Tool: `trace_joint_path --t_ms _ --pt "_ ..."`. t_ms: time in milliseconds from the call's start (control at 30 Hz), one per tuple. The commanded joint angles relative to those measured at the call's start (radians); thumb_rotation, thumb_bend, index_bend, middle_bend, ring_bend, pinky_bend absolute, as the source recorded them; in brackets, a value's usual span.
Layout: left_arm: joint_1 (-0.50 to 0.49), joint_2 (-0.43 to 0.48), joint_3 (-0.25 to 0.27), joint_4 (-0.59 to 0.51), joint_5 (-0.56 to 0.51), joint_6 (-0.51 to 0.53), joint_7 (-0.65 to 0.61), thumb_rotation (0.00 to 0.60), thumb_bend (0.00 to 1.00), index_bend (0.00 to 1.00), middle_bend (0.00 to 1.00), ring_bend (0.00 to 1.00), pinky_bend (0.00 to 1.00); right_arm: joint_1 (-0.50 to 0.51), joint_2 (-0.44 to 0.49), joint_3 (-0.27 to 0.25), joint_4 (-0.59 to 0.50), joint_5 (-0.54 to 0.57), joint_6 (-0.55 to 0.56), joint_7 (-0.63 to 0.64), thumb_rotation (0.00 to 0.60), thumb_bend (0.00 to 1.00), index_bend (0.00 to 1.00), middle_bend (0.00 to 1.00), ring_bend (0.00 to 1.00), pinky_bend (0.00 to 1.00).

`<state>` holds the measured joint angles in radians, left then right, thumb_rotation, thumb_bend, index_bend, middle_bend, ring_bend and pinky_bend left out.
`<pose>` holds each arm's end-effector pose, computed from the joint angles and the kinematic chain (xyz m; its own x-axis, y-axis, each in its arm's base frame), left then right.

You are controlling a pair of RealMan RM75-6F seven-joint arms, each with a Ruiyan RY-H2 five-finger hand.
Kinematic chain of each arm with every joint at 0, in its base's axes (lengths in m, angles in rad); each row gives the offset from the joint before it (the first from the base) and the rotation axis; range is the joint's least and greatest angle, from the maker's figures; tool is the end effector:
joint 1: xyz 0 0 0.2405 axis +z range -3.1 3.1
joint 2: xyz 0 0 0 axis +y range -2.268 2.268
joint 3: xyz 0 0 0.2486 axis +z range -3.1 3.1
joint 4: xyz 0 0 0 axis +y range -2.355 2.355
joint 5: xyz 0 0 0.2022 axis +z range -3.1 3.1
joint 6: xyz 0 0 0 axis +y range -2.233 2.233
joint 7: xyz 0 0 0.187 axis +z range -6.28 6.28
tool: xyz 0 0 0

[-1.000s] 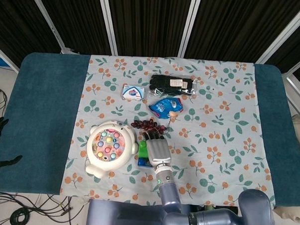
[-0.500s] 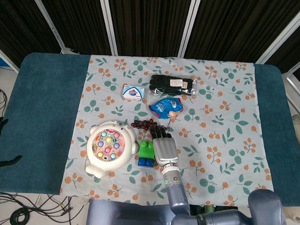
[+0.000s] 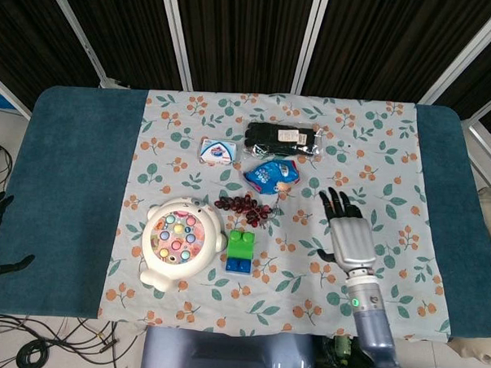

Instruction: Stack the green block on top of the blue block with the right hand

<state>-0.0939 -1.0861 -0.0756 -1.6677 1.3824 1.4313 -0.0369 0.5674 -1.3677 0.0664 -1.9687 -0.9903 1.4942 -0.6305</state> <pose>-0.3116 0.2290 0.1709 0.3236 0.0250 0.9459 0.9412 0.0939 -0.3245 -0.1606 -0.3057 0.0691 0.4205 -0.1033 0.9014 -0.9069 -0.0772 0.4142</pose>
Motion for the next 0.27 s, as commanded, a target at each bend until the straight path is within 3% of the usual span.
trace_joint_path --t_ms 33,267 --pt "0.001 -0.006 0.002 0.008 0.003 0.007 0.022 0.600 0.00 0.00 0.00 0.00 0.00 -0.106 0.103 -0.094 0.047 -0.120 0.029 0.116 0.600 0.08 0.00 0.00 0.00 0.20" --pt "0.005 -0.026 0.002 0.032 0.013 0.034 0.096 0.600 0.00 0.00 0.00 0.00 0.00 -0.228 0.170 -0.167 0.165 -0.230 0.080 0.230 0.600 0.06 0.00 0.00 0.00 0.19"
